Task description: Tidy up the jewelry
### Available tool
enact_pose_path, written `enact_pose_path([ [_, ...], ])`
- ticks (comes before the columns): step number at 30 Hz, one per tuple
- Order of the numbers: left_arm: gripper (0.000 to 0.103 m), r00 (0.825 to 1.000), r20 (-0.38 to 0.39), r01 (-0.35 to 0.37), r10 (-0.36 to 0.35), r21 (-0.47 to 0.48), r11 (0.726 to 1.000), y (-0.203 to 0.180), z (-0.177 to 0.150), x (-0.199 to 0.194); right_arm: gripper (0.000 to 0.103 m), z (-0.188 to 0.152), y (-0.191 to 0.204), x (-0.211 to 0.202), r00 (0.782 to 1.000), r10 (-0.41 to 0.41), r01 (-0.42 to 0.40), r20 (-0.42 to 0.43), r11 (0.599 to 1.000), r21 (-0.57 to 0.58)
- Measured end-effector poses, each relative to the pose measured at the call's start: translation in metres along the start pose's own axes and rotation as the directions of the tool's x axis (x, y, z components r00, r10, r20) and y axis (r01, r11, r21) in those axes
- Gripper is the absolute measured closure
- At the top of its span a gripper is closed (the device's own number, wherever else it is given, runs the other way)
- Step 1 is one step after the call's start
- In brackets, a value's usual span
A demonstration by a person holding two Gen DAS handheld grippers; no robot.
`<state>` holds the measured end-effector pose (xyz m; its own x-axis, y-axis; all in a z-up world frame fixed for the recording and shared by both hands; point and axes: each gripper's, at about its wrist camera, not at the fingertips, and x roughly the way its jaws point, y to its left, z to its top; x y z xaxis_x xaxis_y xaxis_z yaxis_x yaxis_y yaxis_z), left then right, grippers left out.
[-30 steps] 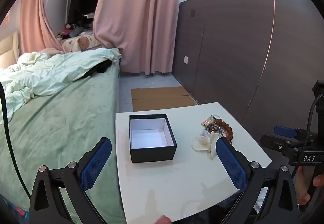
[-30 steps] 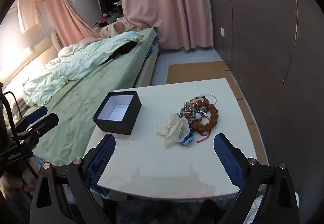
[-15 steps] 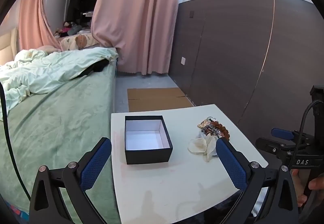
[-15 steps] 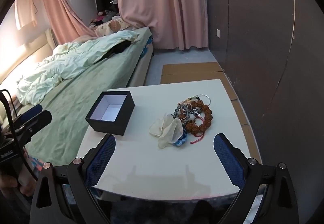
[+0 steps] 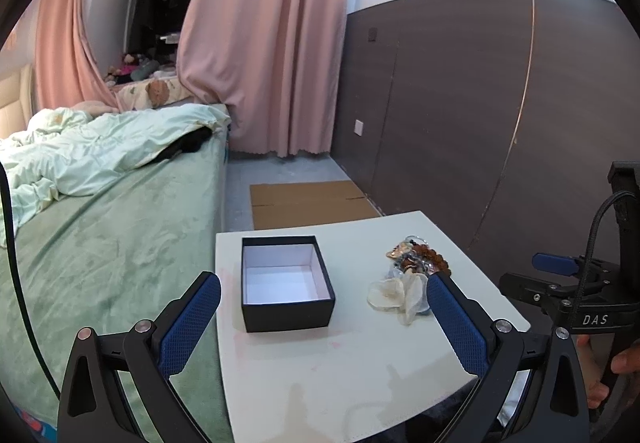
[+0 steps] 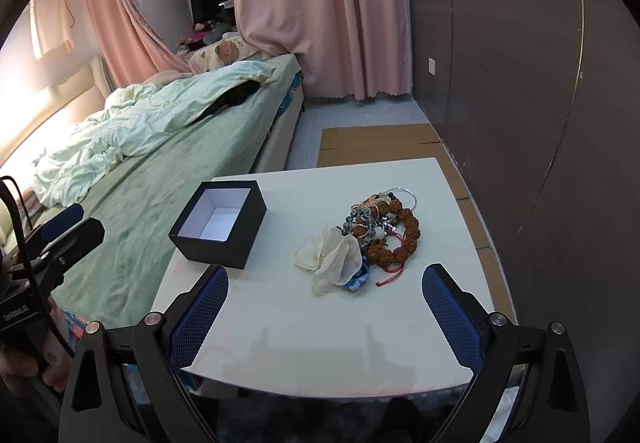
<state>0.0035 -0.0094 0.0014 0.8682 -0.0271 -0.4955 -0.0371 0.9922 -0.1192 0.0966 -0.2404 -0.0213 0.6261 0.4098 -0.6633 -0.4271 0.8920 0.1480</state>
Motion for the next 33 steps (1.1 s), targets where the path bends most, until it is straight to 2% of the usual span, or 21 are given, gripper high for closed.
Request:
enact_pose_path([
  [33,0.000,1.000,0.011,-0.003,0.003,0.030,1.000,-0.011,0.001,0.000,0.005,0.000,0.003,-0.004,1.000,0.002,-0.002,0.002,1.000,-0.010],
])
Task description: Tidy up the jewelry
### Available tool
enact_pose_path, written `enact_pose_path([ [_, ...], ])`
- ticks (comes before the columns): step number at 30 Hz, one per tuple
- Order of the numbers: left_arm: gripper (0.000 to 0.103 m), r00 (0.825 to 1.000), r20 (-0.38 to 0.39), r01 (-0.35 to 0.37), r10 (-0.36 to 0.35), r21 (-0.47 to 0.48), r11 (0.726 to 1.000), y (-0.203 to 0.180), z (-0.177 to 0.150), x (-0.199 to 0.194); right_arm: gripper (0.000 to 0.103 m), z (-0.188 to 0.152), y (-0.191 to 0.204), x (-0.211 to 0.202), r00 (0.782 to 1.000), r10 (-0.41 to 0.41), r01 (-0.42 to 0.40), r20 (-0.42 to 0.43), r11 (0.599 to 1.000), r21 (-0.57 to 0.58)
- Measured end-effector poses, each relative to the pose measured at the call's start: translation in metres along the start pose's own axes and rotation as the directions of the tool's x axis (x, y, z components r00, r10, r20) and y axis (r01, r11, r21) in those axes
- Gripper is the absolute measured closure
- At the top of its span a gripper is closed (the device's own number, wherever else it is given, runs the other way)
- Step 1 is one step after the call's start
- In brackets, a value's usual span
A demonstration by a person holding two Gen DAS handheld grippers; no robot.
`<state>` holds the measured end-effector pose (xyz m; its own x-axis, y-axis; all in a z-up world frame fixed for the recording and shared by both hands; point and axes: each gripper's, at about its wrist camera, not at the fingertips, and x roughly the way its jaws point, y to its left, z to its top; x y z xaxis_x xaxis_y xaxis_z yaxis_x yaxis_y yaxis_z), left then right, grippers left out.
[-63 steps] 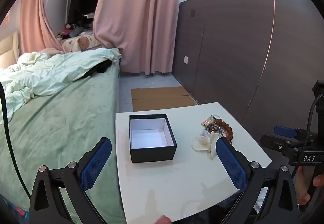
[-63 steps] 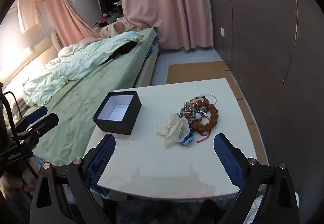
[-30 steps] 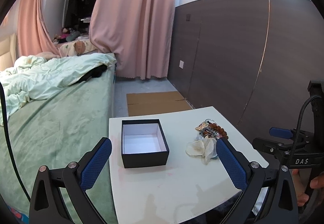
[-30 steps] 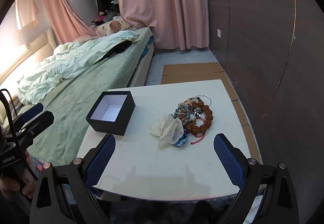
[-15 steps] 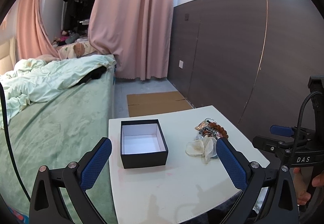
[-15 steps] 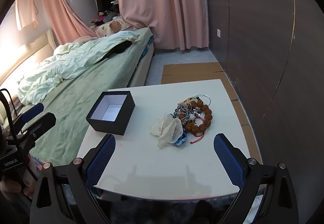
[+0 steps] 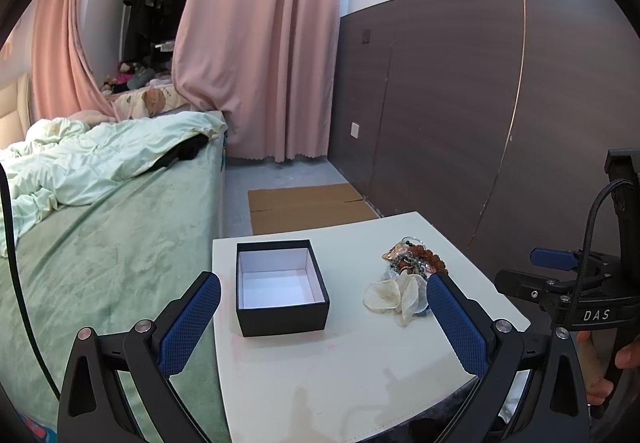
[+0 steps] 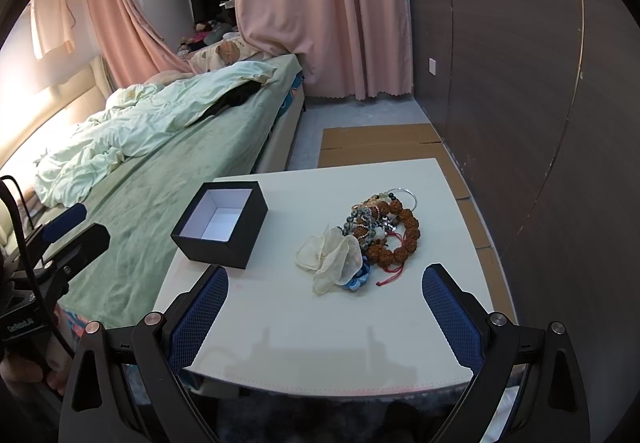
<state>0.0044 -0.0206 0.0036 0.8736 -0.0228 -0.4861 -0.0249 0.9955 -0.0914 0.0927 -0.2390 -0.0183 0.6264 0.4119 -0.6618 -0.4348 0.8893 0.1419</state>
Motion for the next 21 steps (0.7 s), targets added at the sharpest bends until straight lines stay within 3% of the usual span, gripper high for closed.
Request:
enact_pose_path([
  [21,0.000,0.999,-0.009,0.033,-0.033,-0.016,0.999,-0.005,0.005,0.016,0.005,0.012,-0.022,0.005,1.000,-0.001,0.001,-0.006,0.999,0.038],
])
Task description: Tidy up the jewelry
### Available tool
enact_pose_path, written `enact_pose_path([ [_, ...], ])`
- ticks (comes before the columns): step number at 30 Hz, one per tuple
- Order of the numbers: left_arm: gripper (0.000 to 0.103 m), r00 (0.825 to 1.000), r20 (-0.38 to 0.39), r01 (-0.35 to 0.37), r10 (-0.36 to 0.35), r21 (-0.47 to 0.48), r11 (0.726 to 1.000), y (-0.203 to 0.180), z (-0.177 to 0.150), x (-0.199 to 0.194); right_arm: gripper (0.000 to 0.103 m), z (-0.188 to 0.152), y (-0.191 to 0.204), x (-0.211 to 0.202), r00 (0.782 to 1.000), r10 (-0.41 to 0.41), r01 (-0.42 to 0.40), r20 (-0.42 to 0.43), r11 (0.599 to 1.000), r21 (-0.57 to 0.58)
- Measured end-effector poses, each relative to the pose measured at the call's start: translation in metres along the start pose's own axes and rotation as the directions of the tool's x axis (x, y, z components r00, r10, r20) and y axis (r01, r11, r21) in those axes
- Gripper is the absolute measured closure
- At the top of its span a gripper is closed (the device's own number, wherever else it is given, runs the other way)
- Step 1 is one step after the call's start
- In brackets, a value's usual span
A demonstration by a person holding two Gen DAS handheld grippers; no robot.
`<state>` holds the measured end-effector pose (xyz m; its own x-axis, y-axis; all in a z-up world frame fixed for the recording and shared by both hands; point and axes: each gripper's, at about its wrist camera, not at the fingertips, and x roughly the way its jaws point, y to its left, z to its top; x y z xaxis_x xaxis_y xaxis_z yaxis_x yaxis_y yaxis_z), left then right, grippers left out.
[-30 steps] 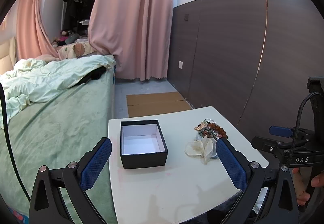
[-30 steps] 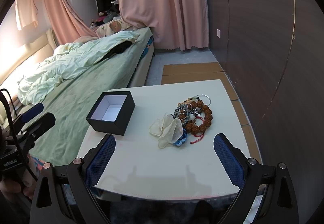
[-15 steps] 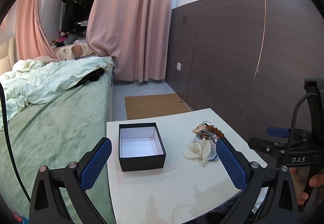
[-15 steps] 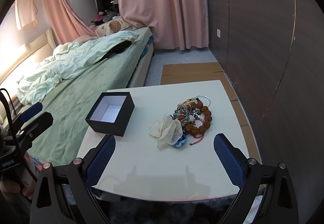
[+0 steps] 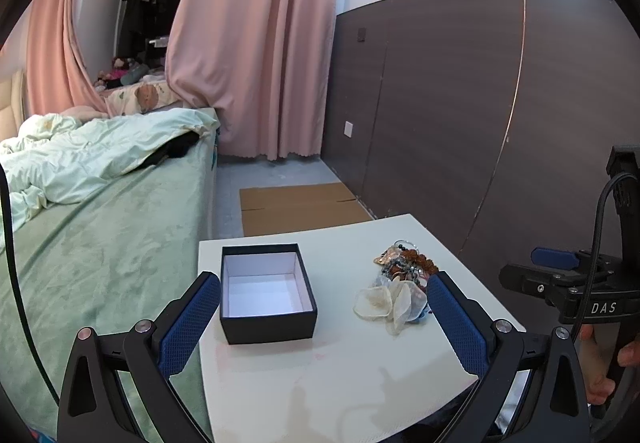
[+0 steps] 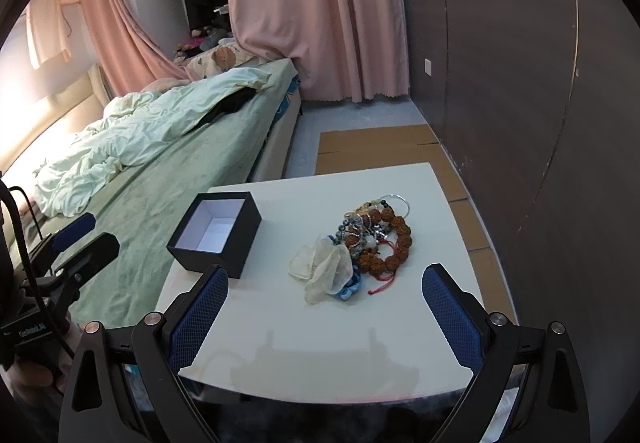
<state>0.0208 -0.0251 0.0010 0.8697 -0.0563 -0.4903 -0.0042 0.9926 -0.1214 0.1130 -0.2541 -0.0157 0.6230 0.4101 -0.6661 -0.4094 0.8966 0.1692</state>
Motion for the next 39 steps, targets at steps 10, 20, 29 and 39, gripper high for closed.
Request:
enact_pose_path([
  [10,0.000,0.998,-0.040,0.051,-0.050,0.028,0.998,-0.020,0.000,0.031,0.005,0.010,-0.041,0.000,1.000,-0.006,0.007,-0.005,0.995,0.099],
  [20,0.003,0.985,-0.125,0.123,-0.120,0.019,0.992,-0.041,-0.002,0.072,0.005,0.010,-0.083,0.022,0.997,0.023,-0.002,-0.077,0.966,0.259],
  [29,0.030,0.952,-0.265,0.172,-0.156,0.036,0.984,-0.066,-0.017,0.122,0.022,0.007,-0.110,0.049,0.990,0.055,-0.002,-0.133,0.929,0.371],
  [39,0.036,0.925,-0.356,0.159,-0.131,0.051,0.986,-0.075,-0.034,0.173,0.022,0.014,-0.117,0.069,0.984,0.072,0.000,-0.163,0.913,0.408],
])
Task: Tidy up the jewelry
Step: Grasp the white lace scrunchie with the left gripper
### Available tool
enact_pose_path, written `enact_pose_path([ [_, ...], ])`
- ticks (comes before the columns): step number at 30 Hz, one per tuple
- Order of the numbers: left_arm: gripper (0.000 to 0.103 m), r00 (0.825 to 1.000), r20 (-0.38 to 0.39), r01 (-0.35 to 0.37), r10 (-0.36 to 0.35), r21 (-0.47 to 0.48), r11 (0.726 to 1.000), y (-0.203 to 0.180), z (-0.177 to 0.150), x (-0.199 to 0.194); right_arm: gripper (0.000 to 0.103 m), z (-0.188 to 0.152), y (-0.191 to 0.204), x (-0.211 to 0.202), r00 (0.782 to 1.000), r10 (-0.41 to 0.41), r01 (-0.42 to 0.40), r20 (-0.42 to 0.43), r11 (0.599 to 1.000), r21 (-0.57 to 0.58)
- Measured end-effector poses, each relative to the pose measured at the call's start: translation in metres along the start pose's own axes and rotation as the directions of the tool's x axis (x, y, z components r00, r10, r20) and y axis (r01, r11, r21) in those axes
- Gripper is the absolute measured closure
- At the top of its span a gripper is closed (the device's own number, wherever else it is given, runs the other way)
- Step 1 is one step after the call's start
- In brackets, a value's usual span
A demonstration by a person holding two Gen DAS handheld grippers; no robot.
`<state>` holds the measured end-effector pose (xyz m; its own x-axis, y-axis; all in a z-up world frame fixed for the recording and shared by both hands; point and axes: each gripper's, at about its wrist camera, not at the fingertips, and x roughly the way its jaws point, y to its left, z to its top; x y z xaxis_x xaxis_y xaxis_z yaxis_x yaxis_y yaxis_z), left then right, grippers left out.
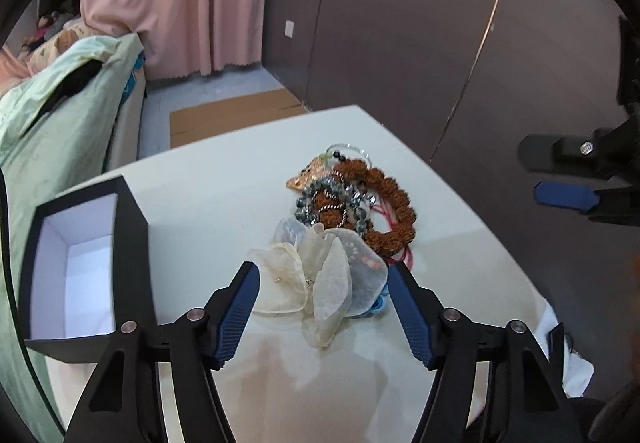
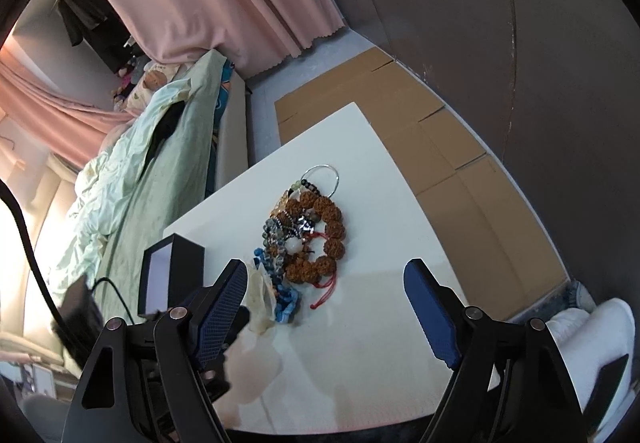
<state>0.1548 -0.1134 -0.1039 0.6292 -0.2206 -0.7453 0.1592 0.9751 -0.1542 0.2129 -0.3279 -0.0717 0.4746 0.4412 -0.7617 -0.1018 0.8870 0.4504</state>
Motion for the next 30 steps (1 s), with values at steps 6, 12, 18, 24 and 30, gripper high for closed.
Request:
enact_pose_path([
  [6,0.062,0.998,-0.067,-0.021,0.018,-0.044,0.999,0.003,0.000,0.026,0.022,0.005,-0.008,0.010,0.999,-0.018,0.018,-0.031,1.000,0.015],
  [12,0.096,0.998,-0.059,-0.032,0.031,-0.016,0.999,-0.003,0.000,0.024,0.022,0.005,-0.010,0.009,0.999,-0.017,0.017,-0.031,1.000,0.006],
  [18,0.101,1.000,0.018,-0.018,0.018,-0.018,1.000,-0.004,0.006,-0.001,0.022,0.003,-0.009,0.010,0.999,-0.007,0.007,-0.039,1.000,0.008],
  [24,0.102,0.996,0.084,-0.012,0.017,-0.054,0.998,0.008,0.012,-0.028,0.023,-0.002,-0.003,0.017,0.997,0.035,-0.034,-0.067,0.999,0.011],
  [30,0.102,0.991,0.136,0.000,0.013,-0.099,0.995,0.025,0.018,-0.052,0.035,-0.007,0.007,0.044,0.986,0.082,-0.078,-0.142,0.996,0.034],
])
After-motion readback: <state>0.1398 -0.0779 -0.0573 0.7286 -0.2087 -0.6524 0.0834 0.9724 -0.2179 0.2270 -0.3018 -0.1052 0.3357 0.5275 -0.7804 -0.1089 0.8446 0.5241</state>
